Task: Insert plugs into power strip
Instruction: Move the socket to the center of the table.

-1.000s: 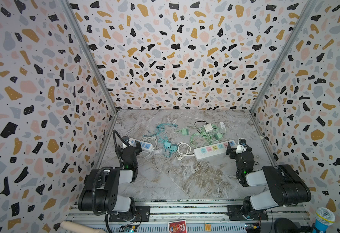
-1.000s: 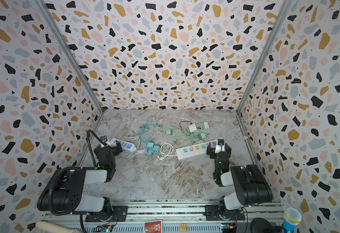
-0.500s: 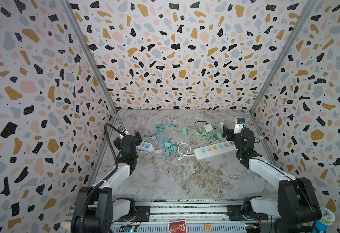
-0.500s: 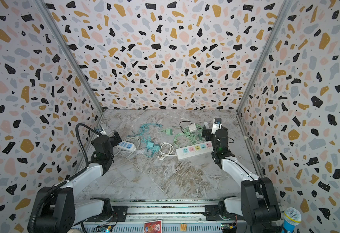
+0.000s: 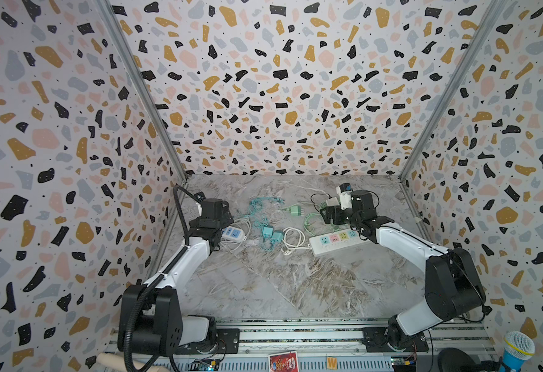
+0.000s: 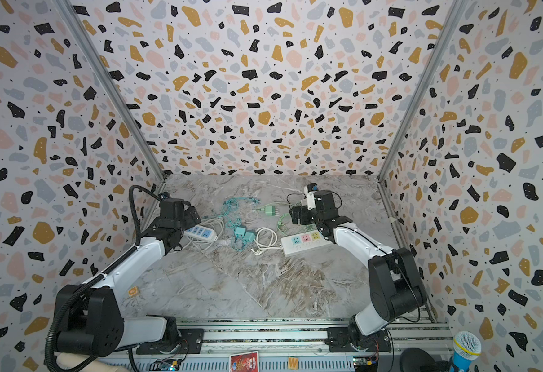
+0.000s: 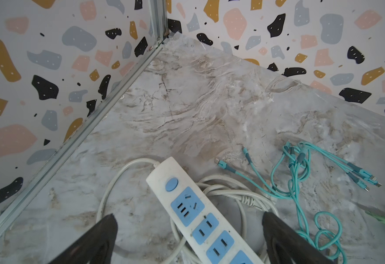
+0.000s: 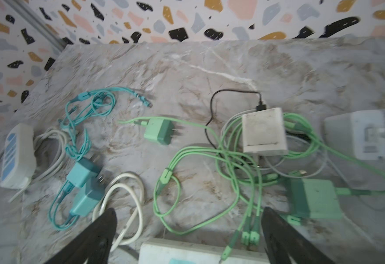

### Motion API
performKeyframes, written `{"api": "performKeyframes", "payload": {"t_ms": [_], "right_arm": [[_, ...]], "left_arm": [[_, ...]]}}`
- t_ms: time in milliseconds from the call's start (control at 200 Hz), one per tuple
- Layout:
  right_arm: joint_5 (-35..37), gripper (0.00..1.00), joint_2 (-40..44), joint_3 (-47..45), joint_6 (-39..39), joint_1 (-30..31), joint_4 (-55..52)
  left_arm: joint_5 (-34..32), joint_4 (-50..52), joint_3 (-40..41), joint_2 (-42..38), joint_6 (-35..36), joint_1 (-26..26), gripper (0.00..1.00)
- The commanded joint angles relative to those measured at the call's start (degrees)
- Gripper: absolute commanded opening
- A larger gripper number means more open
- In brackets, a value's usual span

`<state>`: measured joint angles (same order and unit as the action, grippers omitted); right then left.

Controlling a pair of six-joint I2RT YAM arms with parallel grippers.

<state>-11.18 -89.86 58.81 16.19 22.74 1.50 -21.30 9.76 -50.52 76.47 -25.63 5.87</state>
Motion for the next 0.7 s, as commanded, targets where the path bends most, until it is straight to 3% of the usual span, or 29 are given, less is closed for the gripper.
{"api": "performKeyframes", "payload": {"t_ms": [0, 250, 410, 491, 696], "right_arm": [[-3.0, 1.00, -1.1, 3.6, 0.4, 2.4, -4.5], [0.0, 0.97, -4.6, 6.3, 2.7, 5.4, -9.2], [7.8, 0.97, -3.9, 6.0, 4.7, 4.9, -13.2], [8.0, 0.97, -2.4, 4.2, 6.1, 1.7, -13.5], [3.3, 0.97, 0.5, -1.1, 6.8, -12.9, -13.5]], "left_arm": [[1.3, 5.6, -3.8, 1.7, -1.6, 0.4, 1.00], [4.0, 5.9, -6.5, 7.0, -1.8, 3.9, 1.00], [4.1, 5.2, -8.8, 9.0, -0.8, 9.3, 1.00], [4.7, 5.3, -10.7, 10.4, -0.3, 11.9, 1.00], [6.7, 6.1, -15.6, 13.8, 1.1, 17.8, 1.00]]}}
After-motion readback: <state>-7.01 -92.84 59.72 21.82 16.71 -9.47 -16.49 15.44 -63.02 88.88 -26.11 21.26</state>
